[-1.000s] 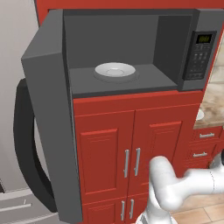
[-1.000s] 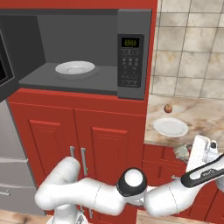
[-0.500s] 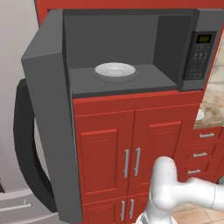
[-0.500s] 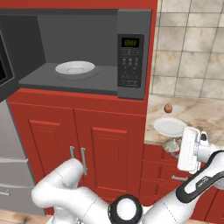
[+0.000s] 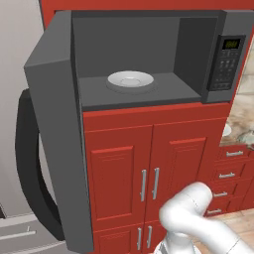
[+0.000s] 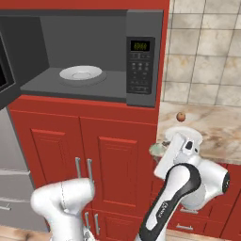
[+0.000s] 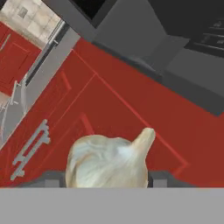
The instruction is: Pick the garlic from the counter and place it in the microwave.
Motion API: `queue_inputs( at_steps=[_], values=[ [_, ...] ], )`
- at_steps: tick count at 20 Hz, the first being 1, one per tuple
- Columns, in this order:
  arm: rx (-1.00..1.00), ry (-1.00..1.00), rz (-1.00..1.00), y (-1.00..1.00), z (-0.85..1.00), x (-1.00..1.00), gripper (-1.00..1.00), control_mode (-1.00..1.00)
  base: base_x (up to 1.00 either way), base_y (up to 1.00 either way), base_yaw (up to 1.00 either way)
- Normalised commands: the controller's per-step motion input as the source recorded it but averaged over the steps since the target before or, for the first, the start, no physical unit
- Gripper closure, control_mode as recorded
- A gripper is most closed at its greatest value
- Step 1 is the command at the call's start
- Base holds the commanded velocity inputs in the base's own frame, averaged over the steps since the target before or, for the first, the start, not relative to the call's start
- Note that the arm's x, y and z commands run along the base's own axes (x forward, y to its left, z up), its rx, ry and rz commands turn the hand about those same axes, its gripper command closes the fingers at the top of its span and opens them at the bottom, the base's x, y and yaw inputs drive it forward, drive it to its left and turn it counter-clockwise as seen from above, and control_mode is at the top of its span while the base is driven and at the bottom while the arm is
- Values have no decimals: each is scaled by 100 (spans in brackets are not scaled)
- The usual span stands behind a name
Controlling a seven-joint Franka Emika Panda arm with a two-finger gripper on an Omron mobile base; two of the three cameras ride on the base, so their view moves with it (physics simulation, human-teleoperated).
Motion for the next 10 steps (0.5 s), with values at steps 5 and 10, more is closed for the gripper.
queue_inputs(
  at_steps=[5,10],
  values=[
    [-4,0,-31,100,64,-4,100,-100,0,0,0],
    [-9,5,-15,99,30,-23,100,-100,0,0,0]
  ],
)
